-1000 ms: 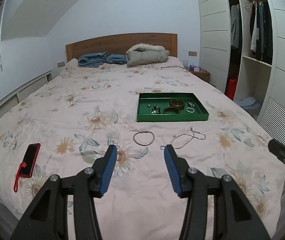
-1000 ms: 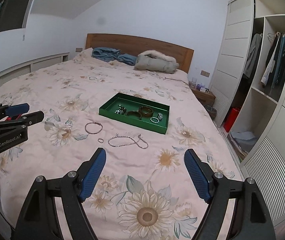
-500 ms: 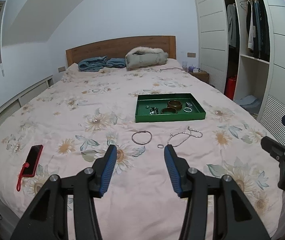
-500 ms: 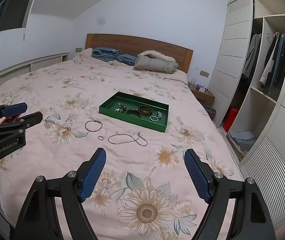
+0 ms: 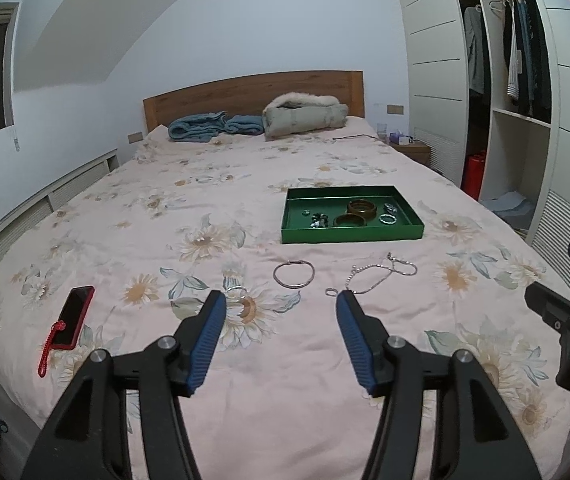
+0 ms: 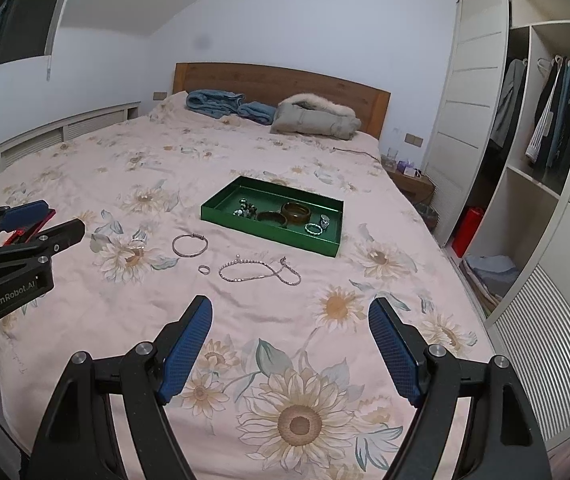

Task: Organize jewelry
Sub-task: 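Move both open tools back from the tray toward the remaining jewelry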

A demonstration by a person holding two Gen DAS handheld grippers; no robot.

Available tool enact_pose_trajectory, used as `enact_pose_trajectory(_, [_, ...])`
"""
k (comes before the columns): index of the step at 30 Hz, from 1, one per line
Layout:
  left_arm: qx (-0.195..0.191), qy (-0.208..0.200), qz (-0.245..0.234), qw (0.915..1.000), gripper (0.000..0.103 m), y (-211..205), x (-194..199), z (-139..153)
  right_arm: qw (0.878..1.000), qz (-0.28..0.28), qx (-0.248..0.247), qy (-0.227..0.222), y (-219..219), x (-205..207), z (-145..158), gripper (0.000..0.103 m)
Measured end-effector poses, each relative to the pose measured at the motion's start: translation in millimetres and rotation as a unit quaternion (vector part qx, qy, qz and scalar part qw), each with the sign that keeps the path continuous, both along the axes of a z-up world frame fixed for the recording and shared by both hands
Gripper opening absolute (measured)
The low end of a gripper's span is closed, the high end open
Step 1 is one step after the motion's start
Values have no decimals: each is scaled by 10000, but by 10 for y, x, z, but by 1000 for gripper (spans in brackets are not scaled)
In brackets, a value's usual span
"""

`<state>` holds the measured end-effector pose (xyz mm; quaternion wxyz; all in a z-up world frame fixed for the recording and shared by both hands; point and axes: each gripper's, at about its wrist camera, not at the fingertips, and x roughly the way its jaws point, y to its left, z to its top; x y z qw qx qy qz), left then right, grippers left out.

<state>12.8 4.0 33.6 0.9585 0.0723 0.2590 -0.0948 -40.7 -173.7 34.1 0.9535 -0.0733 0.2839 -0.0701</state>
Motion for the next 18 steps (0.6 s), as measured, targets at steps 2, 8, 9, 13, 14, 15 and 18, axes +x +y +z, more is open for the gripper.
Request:
enact_pose_trajectory(2, [44,-2,37,10000,56,-8,9,-18,10000,-9,41,24,-20,21,-23,80])
enact_pose_trajectory(8, [172,18,98,9998,56,-23,48,-85,9998,-46,147,91,-77,99,-80,80])
enact_pose_trajectory(9, [186,27,100,9998,56,-23,59,-94,9998,-48,161,98,-87,111,-87,80])
enact_pose_trajectory(13, [218,76,117,9997,56,-5,114,-130,9997,-40,229,99,-113,152,-114,80])
enact_pose_trajectory(14, [231,83,124,9996,56,-2,125,-140,9996,-40,246,97,-119,165,-123,80])
enact_pose_trajectory(15, [248,91,129,9996,57,1,138,-153,9996,-37,259,104,-130,180,-136,80])
enact_pose_trajectory(18, [264,148,147,9994,57,12,193,-197,9995,-21,298,135,-149,232,-168,80])
